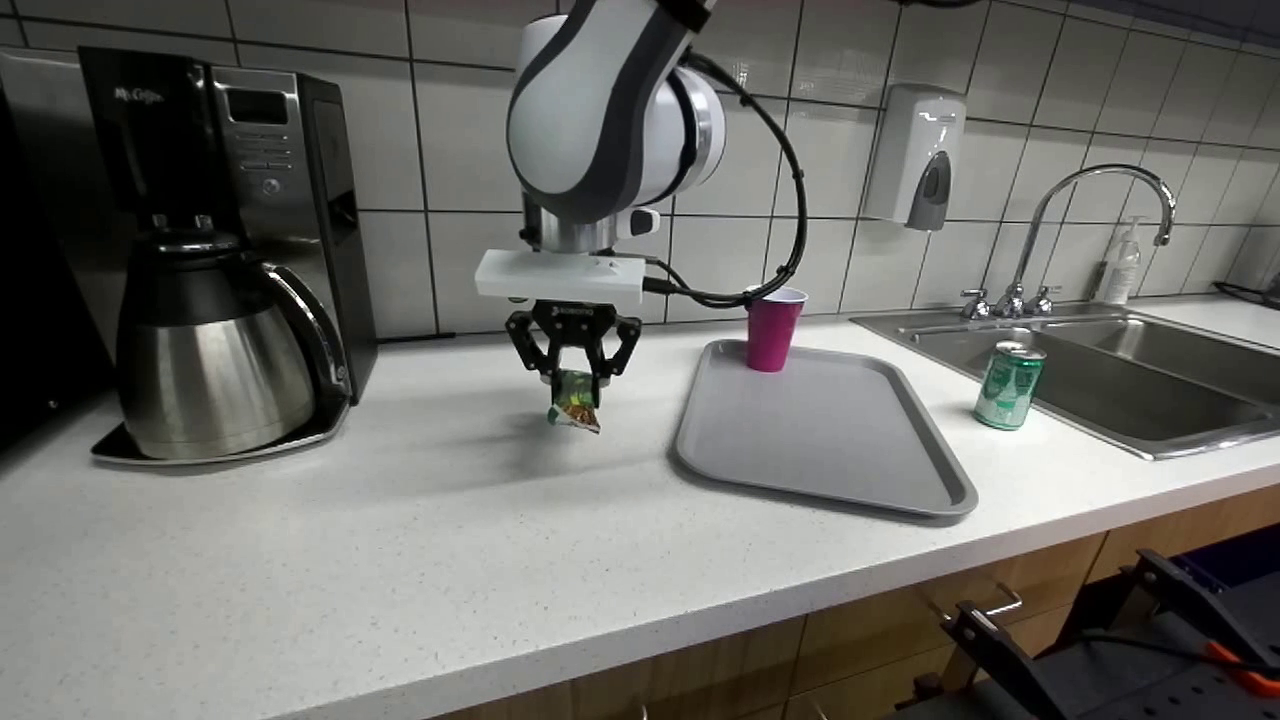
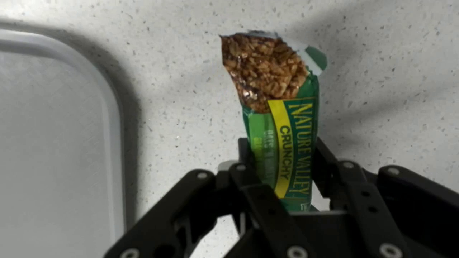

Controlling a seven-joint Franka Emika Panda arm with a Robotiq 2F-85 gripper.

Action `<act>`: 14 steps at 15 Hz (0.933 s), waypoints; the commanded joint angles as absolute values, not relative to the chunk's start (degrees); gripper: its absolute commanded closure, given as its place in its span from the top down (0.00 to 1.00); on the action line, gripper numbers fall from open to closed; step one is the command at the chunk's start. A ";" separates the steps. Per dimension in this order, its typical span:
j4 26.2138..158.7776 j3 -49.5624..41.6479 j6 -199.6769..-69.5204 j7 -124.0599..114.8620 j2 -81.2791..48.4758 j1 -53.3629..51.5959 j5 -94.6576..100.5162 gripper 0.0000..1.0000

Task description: Remove the green sachet from the tray

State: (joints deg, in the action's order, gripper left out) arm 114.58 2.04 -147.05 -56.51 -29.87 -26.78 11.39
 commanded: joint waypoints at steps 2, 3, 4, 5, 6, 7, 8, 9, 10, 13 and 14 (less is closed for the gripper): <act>110.24 2.99 -144.04 -53.08 -33.52 -27.08 11.37 0.17; 109.83 2.98 -143.94 -52.55 -34.11 -27.21 11.31 0.17; 109.39 2.94 -143.85 -52.09 -34.70 -27.32 11.24 0.17; 108.94 2.90 -143.75 -51.60 -35.25 -27.40 11.17 0.17; 108.69 2.80 -143.75 -51.19 -35.64 -27.51 11.18 0.17; 108.31 2.79 -143.65 -50.73 -36.04 -27.52 11.08 0.17; 107.94 2.76 -143.55 -50.34 -36.42 -27.55 11.00 0.17; 107.66 2.78 -143.36 -49.93 -36.69 -27.53 10.91 0.17; 107.36 2.83 -143.06 -49.54 -36.91 -27.45 10.71 0.67; 107.07 2.39 -143.03 -49.19 -36.84 -27.61 10.87 0.83; 107.16 2.31 -143.17 -49.19 -36.55 -27.59 10.88 0.89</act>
